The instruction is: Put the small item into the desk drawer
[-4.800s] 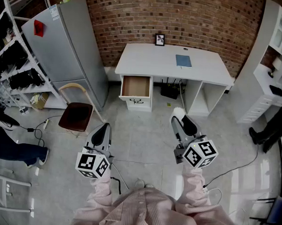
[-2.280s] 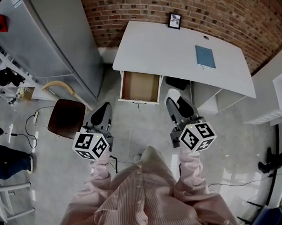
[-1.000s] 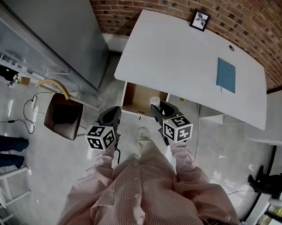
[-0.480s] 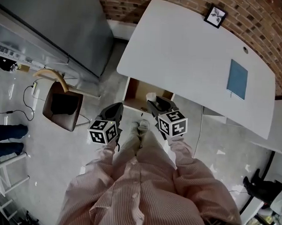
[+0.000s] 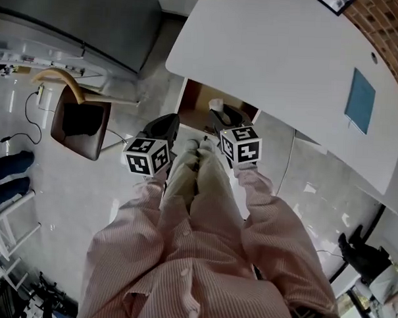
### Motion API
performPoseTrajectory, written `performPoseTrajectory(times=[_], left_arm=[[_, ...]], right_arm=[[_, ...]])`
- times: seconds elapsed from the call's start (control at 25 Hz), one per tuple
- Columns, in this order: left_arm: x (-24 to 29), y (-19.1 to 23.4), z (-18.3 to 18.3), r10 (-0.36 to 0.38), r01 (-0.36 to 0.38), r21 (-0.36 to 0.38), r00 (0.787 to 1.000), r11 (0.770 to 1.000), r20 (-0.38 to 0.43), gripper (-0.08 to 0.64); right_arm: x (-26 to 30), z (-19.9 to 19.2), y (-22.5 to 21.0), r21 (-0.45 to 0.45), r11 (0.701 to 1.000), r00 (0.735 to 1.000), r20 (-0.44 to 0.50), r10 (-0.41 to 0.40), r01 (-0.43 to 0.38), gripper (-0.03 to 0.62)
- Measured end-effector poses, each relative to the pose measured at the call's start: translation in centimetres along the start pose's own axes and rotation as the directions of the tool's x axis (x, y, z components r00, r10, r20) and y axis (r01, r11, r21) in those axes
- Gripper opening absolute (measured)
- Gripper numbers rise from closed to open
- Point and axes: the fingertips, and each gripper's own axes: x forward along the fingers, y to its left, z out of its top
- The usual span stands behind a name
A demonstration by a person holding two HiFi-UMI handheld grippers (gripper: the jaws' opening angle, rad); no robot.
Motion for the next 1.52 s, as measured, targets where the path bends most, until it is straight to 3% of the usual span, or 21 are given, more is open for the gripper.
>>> performPoseTrajectory(times=[0.48, 0.96, 1.36, 1.52], left_arm=[[6.1, 1.3, -3.1, -0.028, 0.027, -0.041, 1.000, 0.999, -0.001, 0.000], [8.7, 1.9, -4.4, -0.031, 0.031, -0.062, 1.000, 0.998, -0.001, 0.000], [9.4, 2.2, -5.0, -0.033, 0.032, -0.073, 0.999, 0.997, -0.015, 0.000], [9.4, 2.4, -5.0, -0.031, 0.029, -0.081, 0.999, 0.996, -0.021, 0.000]], right_arm=[[8.0, -6.0, -4.9, -0.119, 0.992, 0.984, -0.176, 0.006, -0.027, 0.161], [11.8, -10.6, -6.0, -0.196, 0.974, 0.927, -0.374, 0.030, -0.110, 0.161], [13.5, -12.6, -6.1, -0.212, 0.967, 0.889, -0.458, 0.031, -0.143, 0.161], [13.7, -13.0, -6.7, -0.245, 0.961, 0.875, -0.484, -0.006, -0.129, 0.161]])
